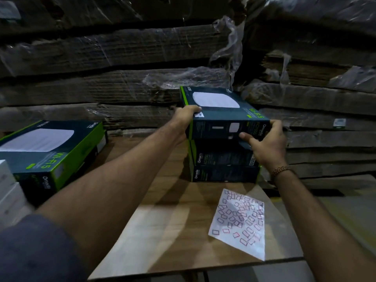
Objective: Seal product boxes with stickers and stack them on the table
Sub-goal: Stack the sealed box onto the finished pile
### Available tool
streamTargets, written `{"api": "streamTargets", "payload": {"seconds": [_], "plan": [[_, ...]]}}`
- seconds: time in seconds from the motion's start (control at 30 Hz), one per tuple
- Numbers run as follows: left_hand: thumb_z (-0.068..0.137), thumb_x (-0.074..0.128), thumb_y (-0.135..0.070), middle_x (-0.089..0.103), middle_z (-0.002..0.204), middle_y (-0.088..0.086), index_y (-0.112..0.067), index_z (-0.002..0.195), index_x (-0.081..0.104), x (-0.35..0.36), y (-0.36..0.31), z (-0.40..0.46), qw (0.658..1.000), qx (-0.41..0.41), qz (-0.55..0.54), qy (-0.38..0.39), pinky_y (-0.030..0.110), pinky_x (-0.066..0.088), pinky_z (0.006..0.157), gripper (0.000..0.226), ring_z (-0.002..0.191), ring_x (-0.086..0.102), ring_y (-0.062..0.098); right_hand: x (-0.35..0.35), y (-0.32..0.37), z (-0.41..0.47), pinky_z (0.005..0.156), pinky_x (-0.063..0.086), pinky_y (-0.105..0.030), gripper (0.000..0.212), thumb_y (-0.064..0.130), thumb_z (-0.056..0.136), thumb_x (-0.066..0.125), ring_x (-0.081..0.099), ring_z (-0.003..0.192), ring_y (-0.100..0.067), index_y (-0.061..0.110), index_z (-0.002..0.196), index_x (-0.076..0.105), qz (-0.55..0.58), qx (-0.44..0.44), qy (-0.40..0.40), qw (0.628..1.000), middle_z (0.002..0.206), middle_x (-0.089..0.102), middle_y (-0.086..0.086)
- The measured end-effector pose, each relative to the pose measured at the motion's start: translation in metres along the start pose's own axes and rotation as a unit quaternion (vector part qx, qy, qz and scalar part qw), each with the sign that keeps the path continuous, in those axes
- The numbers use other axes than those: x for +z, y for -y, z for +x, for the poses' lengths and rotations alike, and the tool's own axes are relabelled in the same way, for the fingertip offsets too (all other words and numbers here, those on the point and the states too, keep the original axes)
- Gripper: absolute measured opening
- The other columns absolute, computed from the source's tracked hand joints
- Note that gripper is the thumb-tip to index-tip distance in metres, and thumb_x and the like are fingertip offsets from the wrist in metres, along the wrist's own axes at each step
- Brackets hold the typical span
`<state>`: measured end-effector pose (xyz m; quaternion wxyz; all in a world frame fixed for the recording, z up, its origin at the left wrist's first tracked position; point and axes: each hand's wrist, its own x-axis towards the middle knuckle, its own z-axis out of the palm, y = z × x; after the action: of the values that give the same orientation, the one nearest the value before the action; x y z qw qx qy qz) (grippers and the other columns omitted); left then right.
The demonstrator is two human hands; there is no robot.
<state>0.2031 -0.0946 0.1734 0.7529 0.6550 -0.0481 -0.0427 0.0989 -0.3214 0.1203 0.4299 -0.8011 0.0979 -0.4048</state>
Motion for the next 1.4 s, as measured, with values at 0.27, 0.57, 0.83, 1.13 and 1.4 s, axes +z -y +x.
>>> {"api": "streamTargets", "payload": {"seconds": [0.27, 0.57, 0.83, 1.13, 1.4], "plan": [[0.076, 0.082, -0.053, 0.075, 0.125, 0.013, -0.009, 0.136, 0.063, 0.005, 0.054, 0.036, 0.998, -0.001, 0.067, 0.016, 0.028, 0.059, 0.064, 0.077, 0.100, 0.076, 0.026, 0.015, -0.044, 0.003, 0.093, 0.054, -0.038, 0.071, 0.027, 0.082, 0.092, 0.060, 0.113, -0.020, 0.011, 0.133, 0.045, 0.007, 0.066, 0.051, 0.996, 0.121, 0.058, 0.001], [0.093, 0.072, -0.061, 0.064, 0.130, -0.015, -0.026, 0.155, 0.043, 0.000, 0.081, -0.006, 0.985, 0.081, 0.117, 0.098, 0.008, 0.054, 0.080, 0.077, 0.115, 0.062, 0.002, 0.006, -0.053, 0.005, 0.097, 0.055, -0.048, 0.064, 0.033, 0.089, 0.085, 0.061, 0.118, -0.025, 0.012, 0.134, 0.044, -0.046, 0.064, 0.063, 0.995, 0.135, 0.063, -0.010], [0.090, 0.075, -0.062, 0.056, 0.146, -0.007, -0.033, 0.165, 0.023, 0.002, 0.074, -0.015, 0.963, 0.096, 0.205, 0.143, 0.028, 0.049, 0.104, 0.095, 0.114, 0.060, 0.004, -0.006, -0.061, 0.007, 0.099, 0.058, -0.057, 0.059, 0.031, 0.091, 0.083, 0.060, 0.122, -0.027, 0.019, 0.126, 0.036, -0.014, 0.087, 0.086, 0.992, 0.134, 0.060, -0.009], [0.088, 0.088, -0.026, 0.051, 0.155, -0.001, -0.035, 0.167, 0.001, -0.007, 0.086, -0.007, 0.944, 0.112, 0.249, 0.184, 0.016, 0.054, 0.096, 0.118, 0.136, 0.055, 0.016, -0.009, -0.060, 0.004, 0.099, 0.059, -0.057, 0.065, 0.018, 0.089, 0.085, 0.061, 0.128, -0.029, 0.018, 0.126, 0.032, -0.003, 0.091, 0.116, 0.989, 0.139, 0.061, -0.011], [0.091, 0.085, -0.016, 0.054, 0.148, -0.004, -0.031, 0.167, 0.001, -0.005, 0.086, -0.014, 0.944, 0.120, 0.242, 0.187, 0.010, 0.055, 0.091, 0.115, 0.129, 0.057, 0.011, -0.006, -0.062, -0.004, 0.092, 0.062, -0.057, 0.063, 0.024, 0.088, 0.085, 0.064, 0.120, -0.026, 0.025, 0.126, 0.034, -0.018, 0.079, 0.086, 0.993, 0.132, 0.063, -0.006]]}}
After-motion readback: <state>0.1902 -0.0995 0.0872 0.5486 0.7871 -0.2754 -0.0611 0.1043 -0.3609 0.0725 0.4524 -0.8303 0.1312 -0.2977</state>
